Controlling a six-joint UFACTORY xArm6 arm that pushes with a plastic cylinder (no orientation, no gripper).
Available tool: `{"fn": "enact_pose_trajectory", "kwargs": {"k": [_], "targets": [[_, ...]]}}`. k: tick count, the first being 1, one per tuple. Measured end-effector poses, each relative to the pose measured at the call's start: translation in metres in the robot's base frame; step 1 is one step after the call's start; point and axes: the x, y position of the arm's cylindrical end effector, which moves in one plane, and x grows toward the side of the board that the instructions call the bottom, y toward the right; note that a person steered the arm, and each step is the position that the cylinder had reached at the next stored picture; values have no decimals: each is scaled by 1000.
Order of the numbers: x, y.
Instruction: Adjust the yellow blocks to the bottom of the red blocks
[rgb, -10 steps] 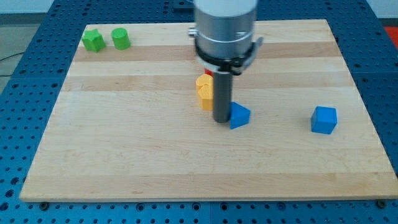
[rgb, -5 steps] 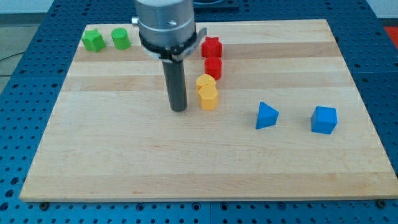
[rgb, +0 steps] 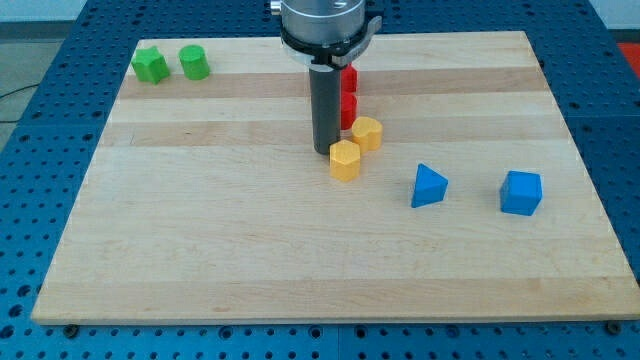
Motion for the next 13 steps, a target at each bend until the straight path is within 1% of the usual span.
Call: {"fn": "enact_pose_trajectory", "kwargs": {"k": [1, 2, 3, 4, 5, 6, 7, 9, 10, 11, 13], "targets": [[0, -6], [45, -9], [63, 13], [68, 31], [65, 49], [64, 53], [40, 66], [7, 104], [-13, 103], [-14, 65], [-14, 63]]}}
